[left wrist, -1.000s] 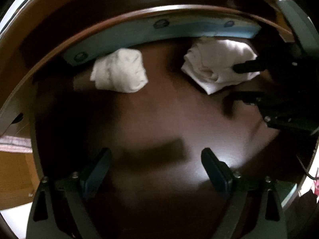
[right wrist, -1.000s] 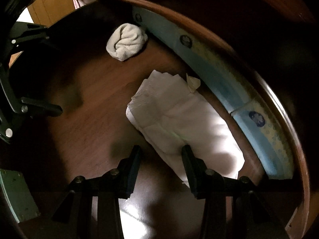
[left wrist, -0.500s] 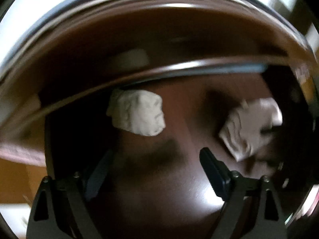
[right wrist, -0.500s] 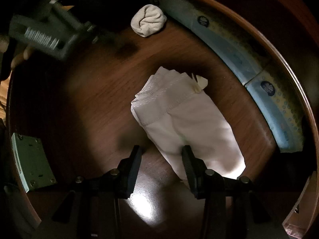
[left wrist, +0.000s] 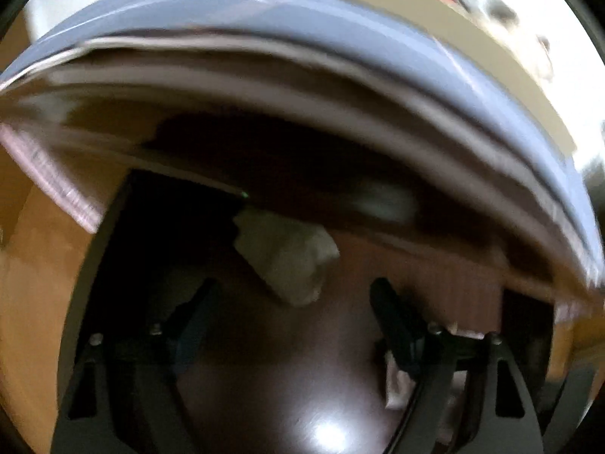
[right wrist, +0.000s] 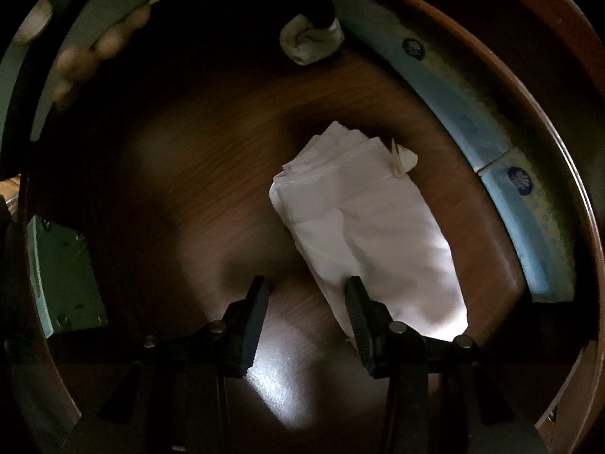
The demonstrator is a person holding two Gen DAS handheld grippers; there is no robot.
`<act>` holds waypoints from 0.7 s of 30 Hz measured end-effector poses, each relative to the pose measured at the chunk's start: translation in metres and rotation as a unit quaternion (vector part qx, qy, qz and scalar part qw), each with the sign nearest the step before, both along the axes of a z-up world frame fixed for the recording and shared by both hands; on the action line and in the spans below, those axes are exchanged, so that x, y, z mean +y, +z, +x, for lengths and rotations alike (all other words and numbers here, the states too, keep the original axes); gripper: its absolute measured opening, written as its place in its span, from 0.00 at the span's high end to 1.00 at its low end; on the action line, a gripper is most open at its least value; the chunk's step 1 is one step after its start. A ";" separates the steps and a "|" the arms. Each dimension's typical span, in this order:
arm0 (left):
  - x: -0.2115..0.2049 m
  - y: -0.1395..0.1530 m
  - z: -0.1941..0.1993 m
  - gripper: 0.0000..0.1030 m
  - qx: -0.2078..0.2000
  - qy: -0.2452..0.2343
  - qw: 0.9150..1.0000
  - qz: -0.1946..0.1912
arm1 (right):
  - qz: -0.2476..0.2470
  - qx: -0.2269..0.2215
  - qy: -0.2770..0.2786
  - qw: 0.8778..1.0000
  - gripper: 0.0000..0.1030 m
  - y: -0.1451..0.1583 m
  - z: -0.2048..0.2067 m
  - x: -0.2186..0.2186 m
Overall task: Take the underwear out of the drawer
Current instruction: 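Position the right tool over the white underwear while the left tool reaches the beige sock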
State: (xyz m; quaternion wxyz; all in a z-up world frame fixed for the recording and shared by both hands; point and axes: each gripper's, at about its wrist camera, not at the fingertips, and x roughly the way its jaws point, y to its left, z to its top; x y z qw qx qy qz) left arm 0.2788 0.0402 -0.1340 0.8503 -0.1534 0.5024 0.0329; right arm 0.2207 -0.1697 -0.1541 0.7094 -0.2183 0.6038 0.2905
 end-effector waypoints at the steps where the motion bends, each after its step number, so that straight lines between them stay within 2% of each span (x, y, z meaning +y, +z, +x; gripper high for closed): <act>1: -0.002 0.002 -0.008 0.22 -0.006 0.019 1.000 -0.013 | 0.001 0.000 0.001 1.000 0.56 0.001 0.000 0.000; 3: -0.001 -0.005 -0.006 0.22 0.011 0.039 0.998 -0.039 | 0.002 0.000 0.002 1.000 0.56 0.002 -0.002 0.002; 6: 0.001 -0.022 0.001 0.22 0.046 0.051 0.996 -0.056 | 0.002 0.002 0.008 1.000 0.56 0.004 -0.003 0.004; 8: 0.003 -0.028 0.003 0.25 0.053 0.066 0.994 -0.063 | 0.002 0.002 0.010 1.000 0.56 0.003 -0.006 0.005; 12: 0.006 -0.028 0.010 0.26 0.030 0.093 0.994 -0.045 | 0.004 0.006 0.011 1.000 0.56 0.001 -0.008 0.004; 14: 0.011 -0.027 0.011 0.32 0.021 0.103 0.994 -0.037 | 0.005 0.008 0.011 1.000 0.56 0.002 -0.007 0.004; 16: 0.005 -0.035 0.018 0.33 0.011 0.113 0.993 -0.037 | 0.007 0.010 0.010 1.000 0.56 0.003 -0.007 0.004; 19: 0.008 -0.037 0.019 0.34 0.019 0.107 0.994 -0.030 | 0.009 0.011 0.008 1.000 0.56 0.007 -0.005 0.002; 21: -0.008 -0.044 0.025 0.34 0.029 0.100 0.994 -0.032 | 0.009 0.012 0.005 1.000 0.56 0.007 -0.006 0.003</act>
